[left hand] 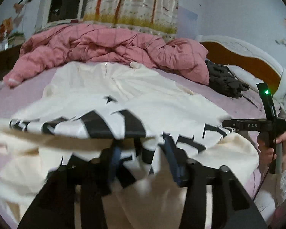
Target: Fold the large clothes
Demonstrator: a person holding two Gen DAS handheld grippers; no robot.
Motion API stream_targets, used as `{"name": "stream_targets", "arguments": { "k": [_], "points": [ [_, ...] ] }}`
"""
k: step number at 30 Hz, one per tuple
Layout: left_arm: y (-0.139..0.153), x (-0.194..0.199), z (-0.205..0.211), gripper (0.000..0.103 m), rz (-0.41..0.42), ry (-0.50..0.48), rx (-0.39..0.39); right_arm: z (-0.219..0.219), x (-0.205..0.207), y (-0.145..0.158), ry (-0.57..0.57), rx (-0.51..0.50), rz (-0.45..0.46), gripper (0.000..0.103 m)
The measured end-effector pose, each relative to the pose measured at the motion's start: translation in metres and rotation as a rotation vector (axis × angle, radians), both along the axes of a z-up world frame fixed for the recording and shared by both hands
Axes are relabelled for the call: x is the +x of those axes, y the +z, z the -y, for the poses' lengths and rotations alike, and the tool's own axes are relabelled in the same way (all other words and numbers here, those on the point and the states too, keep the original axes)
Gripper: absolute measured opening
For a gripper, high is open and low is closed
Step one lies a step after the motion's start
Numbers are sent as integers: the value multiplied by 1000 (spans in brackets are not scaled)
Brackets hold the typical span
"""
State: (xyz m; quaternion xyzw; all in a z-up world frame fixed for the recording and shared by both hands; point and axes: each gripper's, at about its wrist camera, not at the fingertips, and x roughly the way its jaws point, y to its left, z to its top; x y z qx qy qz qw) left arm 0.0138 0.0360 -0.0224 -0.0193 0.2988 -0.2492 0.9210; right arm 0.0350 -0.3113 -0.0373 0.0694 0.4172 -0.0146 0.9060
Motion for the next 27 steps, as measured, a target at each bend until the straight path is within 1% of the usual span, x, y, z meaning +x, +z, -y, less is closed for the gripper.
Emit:
{"name": "stream_targets", "arguments": {
  "k": [1,2,4,5,6,7,8,9,11,12,13,14,15,16,17,18,19,20,21,23,24,27],
  "points": [
    [0,-8,-4,46,6,6,-14,0,-1,1,4,11,2,62],
    [5,-13,-10,46,31,17,-37,-1,-1,1,6,14,3,62],
    [17,-28,-28,47,116,71,-94,-2,-2,2,5,16,8,62],
    [29,-37,-45,53,176,109,-159,-3,-2,2,5,17,11,62],
    [38,-44,-62,61,226,142,-217,-5,-3,3,10,17,14,62],
    [47,-51,-78,64,276,185,-264,-6,-3,3,13,16,16,62],
    [55,-55,-92,68,312,232,-285,-8,-4,3,18,12,20,62],
    [61,-55,-102,68,320,270,-271,-9,-4,3,19,5,24,62],
    [68,-48,-122,68,309,390,-209,-15,-6,6,11,-54,45,62],
    [67,-44,-133,68,293,447,-191,-20,-7,7,13,-107,63,62],
    [65,-36,-146,68,256,502,-187,-23,-8,8,17,-136,74,62],
    [59,-29,-162,67,212,553,-222,-30,-10,10,27,-170,100,62],
    [52,-22,-176,67,167,583,-279,-33,-12,12,36,-176,112,62],
    [39,-13,-194,67,93,600,-374,-37,-14,14,53,-179,127,62],
    [28,-4,-206,67,30,614,-446,-43,-16,15,70,-183,141,62],
    [14,4,-219,66,-38,660,-504,-49,-19,17,83,-189,155,62],
    [3,7,-228,66,-82,716,-527,-52,-20,18,91,-191,163,62],
    [-6,10,-234,66,-115,742,-545,-59,-22,19,110,-195,173,62],
    [-12,13,-238,66,-144,733,-567,-65,-22,19,125,-203,176,62],
    [-23,24,-243,66,-215,659,-638,-73,-21,18,130,-222,177,62],
    [-26,28,-242,66,-241,635,-659,-75,-22,18,121,-230,181,62],
    [-34,34,-237,66,-281,601,-711,-74,-22,17,90,-226,187,62]
  ]
}}
